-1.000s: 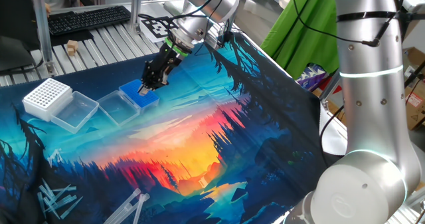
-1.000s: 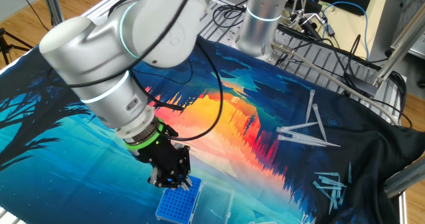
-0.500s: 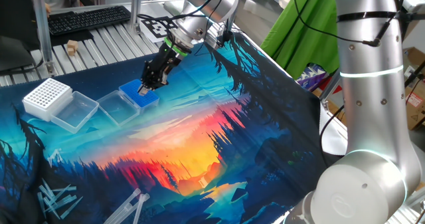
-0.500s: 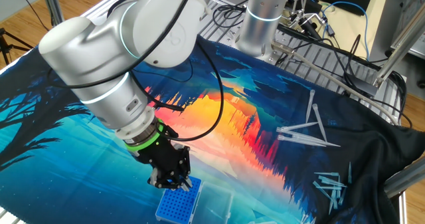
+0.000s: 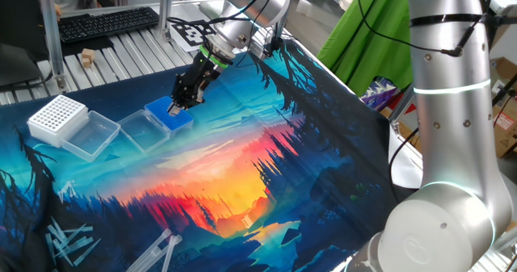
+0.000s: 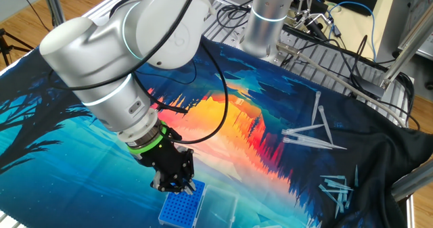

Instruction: Insert a small pipette tip into the holder for small pipette tips

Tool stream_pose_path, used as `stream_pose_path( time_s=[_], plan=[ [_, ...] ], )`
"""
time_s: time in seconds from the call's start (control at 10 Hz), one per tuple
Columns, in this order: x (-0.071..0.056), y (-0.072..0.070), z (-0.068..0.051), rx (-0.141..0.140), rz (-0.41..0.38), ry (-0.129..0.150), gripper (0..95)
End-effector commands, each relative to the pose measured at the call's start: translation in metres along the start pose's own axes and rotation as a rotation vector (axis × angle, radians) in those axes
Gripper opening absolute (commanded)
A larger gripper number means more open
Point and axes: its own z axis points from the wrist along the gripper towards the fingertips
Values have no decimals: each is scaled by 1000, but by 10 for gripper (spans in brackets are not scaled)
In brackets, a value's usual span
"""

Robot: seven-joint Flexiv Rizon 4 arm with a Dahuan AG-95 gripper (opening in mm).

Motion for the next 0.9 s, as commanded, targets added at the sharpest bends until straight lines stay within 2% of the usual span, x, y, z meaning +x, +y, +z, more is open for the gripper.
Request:
stream_pose_path(
  time_s=[0.1,0.4,0.7,0.8,0.9],
  plan=[
    [0,0,0,3,3,-1,190],
    [0,0,0,8,5,-2,190],
    [2,0,-2,17,17,-19,190],
    [5,-1,-5,21,19,-22,380],
    [7,-1,-7,22,20,-23,380]
  ],
)
